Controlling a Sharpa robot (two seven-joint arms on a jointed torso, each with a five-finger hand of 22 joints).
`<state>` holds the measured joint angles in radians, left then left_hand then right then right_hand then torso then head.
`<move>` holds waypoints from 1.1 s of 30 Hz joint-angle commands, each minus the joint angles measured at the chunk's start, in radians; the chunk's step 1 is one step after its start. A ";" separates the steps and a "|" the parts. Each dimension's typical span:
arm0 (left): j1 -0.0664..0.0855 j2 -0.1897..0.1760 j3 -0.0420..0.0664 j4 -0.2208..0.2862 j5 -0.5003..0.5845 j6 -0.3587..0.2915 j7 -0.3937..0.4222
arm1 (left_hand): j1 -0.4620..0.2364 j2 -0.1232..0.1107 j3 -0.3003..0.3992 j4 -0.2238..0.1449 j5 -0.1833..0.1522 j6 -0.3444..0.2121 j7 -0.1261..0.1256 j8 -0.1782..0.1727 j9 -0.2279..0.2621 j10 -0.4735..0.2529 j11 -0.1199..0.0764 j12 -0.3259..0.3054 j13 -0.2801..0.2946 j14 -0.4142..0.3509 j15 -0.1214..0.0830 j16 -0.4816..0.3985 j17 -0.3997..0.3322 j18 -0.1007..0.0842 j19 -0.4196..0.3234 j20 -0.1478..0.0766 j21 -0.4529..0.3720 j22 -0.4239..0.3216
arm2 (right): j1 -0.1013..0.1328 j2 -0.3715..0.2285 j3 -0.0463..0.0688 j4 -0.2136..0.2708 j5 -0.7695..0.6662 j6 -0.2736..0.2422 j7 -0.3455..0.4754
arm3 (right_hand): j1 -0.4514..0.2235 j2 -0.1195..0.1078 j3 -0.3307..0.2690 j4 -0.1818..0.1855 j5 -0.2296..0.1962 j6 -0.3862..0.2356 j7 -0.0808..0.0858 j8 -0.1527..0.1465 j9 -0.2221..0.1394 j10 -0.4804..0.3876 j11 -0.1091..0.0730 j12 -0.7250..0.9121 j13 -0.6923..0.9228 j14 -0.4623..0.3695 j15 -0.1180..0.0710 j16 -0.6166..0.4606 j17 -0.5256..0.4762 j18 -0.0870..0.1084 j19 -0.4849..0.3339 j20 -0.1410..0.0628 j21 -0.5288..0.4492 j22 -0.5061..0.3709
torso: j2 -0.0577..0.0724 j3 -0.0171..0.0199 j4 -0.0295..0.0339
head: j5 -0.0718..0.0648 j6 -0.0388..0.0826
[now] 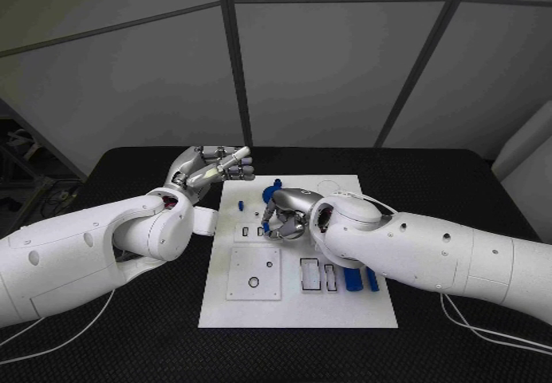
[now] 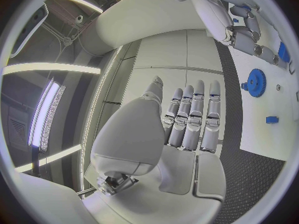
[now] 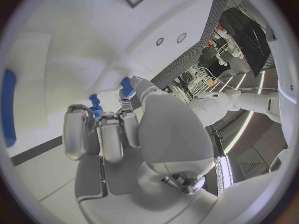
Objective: Assemble the parts on the task board
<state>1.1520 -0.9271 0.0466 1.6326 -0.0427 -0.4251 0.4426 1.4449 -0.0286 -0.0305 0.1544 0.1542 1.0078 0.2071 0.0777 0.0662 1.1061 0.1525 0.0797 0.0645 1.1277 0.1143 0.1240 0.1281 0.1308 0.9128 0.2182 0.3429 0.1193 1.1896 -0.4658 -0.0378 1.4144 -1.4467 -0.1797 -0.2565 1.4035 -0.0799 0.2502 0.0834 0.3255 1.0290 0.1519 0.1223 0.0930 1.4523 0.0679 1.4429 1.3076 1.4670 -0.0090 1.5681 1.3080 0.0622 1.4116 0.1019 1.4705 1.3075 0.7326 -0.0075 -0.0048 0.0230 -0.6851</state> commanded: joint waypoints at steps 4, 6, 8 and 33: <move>0.002 -0.001 0.001 0.002 -0.003 0.011 0.003 | -0.002 0.009 -0.001 -0.003 -0.006 0.004 0.004 -0.007 0.000 0.005 0.004 -0.005 0.001 0.003 -0.001 -0.004 0.001 0.053 0.000 0.007 -0.006 -0.001 | -0.002 0.002 -0.003 -0.003 -0.017 0.028 -0.018 | -0.006 -0.009 0.005 0.001 0.000 -0.012 0.001 -0.005 -0.003 -0.011 0.000 -0.007 0.112 0.104 0.006 0.003 0.263 -0.010 -0.007 0.004 -0.008 0.026 | 0.000 0.0001 0.0003 | 0.000 0.000; 0.002 -0.001 0.001 0.002 -0.003 0.011 0.003 | -0.002 0.009 -0.001 -0.003 -0.006 0.004 0.004 -0.007 0.000 0.005 0.004 -0.005 0.001 0.003 -0.001 -0.004 0.001 0.053 0.000 0.007 -0.006 -0.001 | -0.002 0.002 -0.003 -0.004 -0.017 0.030 -0.018 | -0.008 -0.012 0.005 0.001 0.000 -0.015 0.002 -0.007 -0.003 -0.014 0.001 -0.009 0.110 0.104 0.008 0.003 0.263 -0.009 -0.008 0.005 -0.009 0.023 | 0.000 0.0000 0.0005 | 0.000 -0.001; 0.002 -0.001 0.001 0.002 -0.003 0.010 0.003 | -0.002 0.009 -0.001 -0.003 -0.006 0.004 0.004 -0.007 0.000 0.005 0.004 -0.005 0.001 0.003 -0.001 -0.004 0.001 0.053 0.000 0.007 -0.006 -0.001 | -0.002 0.003 -0.003 -0.004 -0.018 0.033 -0.019 | -0.011 -0.016 0.005 0.001 -0.001 -0.019 0.004 -0.008 -0.004 -0.018 0.003 -0.013 0.106 0.104 0.009 0.003 0.263 -0.009 -0.010 0.007 -0.010 0.022 | 0.000 0.0000 0.0005 | 0.000 -0.001; 0.002 -0.005 0.001 0.002 -0.003 0.012 0.000 | -0.003 0.009 -0.002 -0.003 -0.006 0.003 0.005 -0.008 -0.001 0.004 0.005 -0.007 0.001 0.003 0.000 -0.005 0.001 0.053 0.000 0.007 -0.007 -0.002 | -0.002 0.005 -0.003 -0.009 -0.029 0.033 -0.027 | -0.058 -0.058 -0.023 0.019 -0.043 -0.092 0.023 -0.031 -0.015 -0.086 0.022 -0.080 0.033 0.104 0.027 0.003 0.263 -0.003 -0.030 0.025 -0.026 -0.004 | 0.000 0.0002 0.0000 | -0.003 -0.003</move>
<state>1.1520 -0.9311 0.0466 1.6332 -0.0427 -0.4248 0.4411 1.4450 -0.0286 -0.0305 0.1544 0.1542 1.0078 0.2071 0.0728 0.0662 1.1061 0.1525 0.0797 0.0645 1.1277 0.1143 0.1240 0.1280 0.1308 0.9128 0.2182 0.3429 0.1183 1.1890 -0.4596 -0.0382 1.4092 -1.4693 -0.1640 -0.2691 1.3512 -0.1326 0.2321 0.1012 0.2787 0.9453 0.1747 0.0954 0.0779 1.3735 0.0892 1.3695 1.3075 1.4668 0.0126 1.5681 1.3077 0.0621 1.3885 0.1250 1.4510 1.3046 0.7327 -0.0071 -0.0045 0.0204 -0.6875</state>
